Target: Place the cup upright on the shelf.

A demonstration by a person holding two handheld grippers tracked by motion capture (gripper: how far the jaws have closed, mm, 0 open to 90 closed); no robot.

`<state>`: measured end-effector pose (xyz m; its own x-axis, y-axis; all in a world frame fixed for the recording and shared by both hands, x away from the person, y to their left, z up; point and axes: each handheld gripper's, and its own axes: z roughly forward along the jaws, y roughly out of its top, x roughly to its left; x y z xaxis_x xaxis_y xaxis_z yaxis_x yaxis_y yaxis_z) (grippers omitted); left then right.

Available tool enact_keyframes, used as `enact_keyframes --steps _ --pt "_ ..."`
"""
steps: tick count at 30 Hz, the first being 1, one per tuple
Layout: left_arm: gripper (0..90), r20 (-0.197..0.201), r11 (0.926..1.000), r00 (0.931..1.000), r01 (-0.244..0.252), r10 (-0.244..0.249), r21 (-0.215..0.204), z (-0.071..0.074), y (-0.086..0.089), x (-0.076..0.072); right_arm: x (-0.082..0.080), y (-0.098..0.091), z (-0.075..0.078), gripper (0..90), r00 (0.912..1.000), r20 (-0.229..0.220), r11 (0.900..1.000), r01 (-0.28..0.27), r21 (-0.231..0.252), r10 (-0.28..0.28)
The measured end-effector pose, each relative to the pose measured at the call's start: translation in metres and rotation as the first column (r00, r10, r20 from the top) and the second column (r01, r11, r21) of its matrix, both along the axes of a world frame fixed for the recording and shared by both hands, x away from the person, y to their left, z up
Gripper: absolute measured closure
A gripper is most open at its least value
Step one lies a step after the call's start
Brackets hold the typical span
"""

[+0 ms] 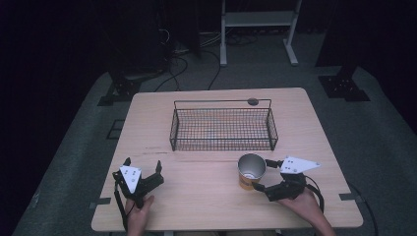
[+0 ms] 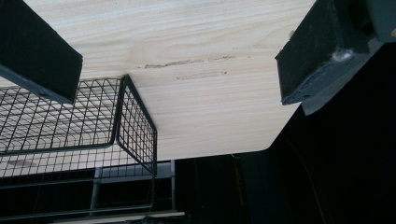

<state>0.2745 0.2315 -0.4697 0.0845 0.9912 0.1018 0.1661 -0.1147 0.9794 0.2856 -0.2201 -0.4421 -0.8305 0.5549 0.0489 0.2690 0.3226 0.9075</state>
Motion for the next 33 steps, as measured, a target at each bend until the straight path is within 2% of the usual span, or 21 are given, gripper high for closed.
enact_keyframes --steps 15,20,33 --pt "0.0 0.0 1.0 1.0 0.0 0.0 0.002 0.0 0.0 0.0 0.011 0.014 -0.002 8.5 0.9999 -0.008 0.9999 -0.012 -0.007 0.012" --pt "0.0 -0.001 1.0 1.0 -0.001 0.001 0.002 0.0 0.0 0.0 0.013 0.016 -0.002 8.5 0.9998 -0.009 0.9997 -0.02 0.015 0.02" --pt "0.0 0.0 1.0 1.0 0.0 0.0 0.004 0.0 0.0 0.0 0.018 0.024 -0.001 9.5 0.9994 -0.01 0.9994 -0.032 0.016 0.032"
